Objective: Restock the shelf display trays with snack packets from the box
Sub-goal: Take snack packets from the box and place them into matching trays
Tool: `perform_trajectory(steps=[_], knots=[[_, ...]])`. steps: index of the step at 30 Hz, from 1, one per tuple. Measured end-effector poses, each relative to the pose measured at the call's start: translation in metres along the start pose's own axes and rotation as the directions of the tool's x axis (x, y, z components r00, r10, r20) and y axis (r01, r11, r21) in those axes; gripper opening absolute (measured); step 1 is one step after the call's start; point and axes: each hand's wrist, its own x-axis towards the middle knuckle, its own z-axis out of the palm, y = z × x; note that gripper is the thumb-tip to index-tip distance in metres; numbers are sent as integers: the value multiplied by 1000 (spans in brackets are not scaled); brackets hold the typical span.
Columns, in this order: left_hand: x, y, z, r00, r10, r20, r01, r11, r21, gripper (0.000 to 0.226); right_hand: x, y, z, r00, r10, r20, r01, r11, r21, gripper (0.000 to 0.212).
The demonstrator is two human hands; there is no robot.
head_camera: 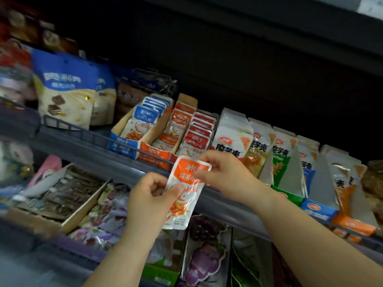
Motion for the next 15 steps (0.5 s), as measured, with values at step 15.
perform_trajectory(steps=[15], knots=[[31,-10,-45,966,257,6,-238,888,393,26,45,-31,-19,1000,11,22,-10,999,-41,13]])
